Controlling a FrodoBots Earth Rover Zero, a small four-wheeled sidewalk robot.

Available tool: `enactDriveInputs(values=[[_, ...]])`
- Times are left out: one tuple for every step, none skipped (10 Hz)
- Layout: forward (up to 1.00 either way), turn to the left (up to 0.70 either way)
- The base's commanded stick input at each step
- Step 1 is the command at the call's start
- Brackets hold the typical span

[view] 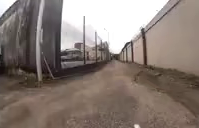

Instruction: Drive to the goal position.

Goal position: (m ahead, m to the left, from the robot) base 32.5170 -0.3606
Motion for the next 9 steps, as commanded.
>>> enactDriveInputs(values=[[0.70, 0.00], [0.70, 0.00], [0.70, 0.00], [0.70, 0.00], [0.70, 0.00], [0.70, 0.00], [0.70, -0.23], [0.70, -0.23], [0.70, -0.01]])
